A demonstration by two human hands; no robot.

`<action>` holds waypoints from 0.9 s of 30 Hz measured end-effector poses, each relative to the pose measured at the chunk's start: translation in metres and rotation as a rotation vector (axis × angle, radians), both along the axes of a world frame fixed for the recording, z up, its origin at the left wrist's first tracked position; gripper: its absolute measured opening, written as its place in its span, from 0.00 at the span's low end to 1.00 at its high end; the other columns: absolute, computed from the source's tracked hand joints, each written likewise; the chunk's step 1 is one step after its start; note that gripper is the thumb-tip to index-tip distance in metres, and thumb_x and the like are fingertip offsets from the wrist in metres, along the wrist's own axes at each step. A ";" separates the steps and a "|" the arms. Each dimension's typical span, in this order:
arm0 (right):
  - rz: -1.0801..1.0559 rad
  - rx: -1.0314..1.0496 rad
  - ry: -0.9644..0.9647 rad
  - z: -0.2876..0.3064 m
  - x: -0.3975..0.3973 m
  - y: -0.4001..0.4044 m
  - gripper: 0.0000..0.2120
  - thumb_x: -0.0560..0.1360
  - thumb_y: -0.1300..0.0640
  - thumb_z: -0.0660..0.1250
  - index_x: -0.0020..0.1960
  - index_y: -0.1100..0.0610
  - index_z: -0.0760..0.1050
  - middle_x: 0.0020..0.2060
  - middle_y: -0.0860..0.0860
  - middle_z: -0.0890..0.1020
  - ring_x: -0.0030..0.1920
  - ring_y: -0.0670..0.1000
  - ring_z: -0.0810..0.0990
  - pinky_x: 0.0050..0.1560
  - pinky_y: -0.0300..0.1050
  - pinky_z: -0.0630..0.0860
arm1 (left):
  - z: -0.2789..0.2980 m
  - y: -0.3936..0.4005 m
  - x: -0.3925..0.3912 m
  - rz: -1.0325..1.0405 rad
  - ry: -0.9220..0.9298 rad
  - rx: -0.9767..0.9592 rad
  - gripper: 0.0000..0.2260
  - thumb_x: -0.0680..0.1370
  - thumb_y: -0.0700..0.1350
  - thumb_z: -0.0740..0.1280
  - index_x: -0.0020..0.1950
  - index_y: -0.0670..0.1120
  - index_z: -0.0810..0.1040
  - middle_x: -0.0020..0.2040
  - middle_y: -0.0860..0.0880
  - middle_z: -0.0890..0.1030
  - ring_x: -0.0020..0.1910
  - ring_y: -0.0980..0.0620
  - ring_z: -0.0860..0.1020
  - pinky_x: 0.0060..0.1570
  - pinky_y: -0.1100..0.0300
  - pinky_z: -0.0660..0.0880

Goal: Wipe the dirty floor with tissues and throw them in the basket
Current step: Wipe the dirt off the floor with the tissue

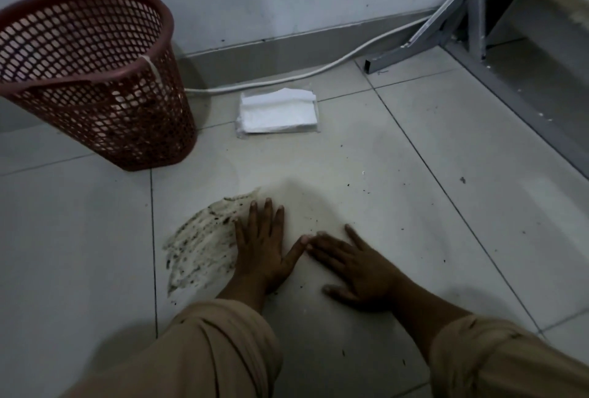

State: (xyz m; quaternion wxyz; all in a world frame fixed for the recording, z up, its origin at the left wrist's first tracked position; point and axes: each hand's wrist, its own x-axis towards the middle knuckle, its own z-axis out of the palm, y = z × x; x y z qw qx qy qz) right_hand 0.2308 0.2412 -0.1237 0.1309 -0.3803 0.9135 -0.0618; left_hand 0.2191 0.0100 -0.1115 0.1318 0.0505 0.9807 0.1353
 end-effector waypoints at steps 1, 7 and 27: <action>-0.078 -0.003 0.008 0.002 -0.004 0.009 0.35 0.79 0.32 0.43 0.78 0.47 0.34 0.79 0.45 0.39 0.78 0.46 0.38 0.75 0.58 0.31 | 0.000 0.002 -0.002 -0.008 0.001 0.012 0.42 0.69 0.74 0.31 0.78 0.55 0.34 0.77 0.52 0.29 0.73 0.50 0.25 0.71 0.43 0.27; -0.441 -0.118 -0.027 0.011 -0.029 -0.037 0.33 0.81 0.39 0.47 0.79 0.50 0.37 0.77 0.45 0.39 0.78 0.48 0.40 0.76 0.58 0.35 | -0.002 0.013 -0.010 -0.065 0.027 -0.008 0.41 0.70 0.73 0.31 0.79 0.53 0.36 0.79 0.52 0.33 0.76 0.51 0.29 0.72 0.41 0.30; -1.222 -0.421 0.138 0.023 -0.032 0.024 0.27 0.81 0.40 0.51 0.74 0.53 0.63 0.74 0.51 0.67 0.77 0.52 0.54 0.76 0.64 0.43 | -0.009 0.038 -0.040 -0.456 0.021 -0.025 0.45 0.71 0.77 0.38 0.78 0.49 0.34 0.77 0.49 0.30 0.77 0.49 0.31 0.75 0.48 0.34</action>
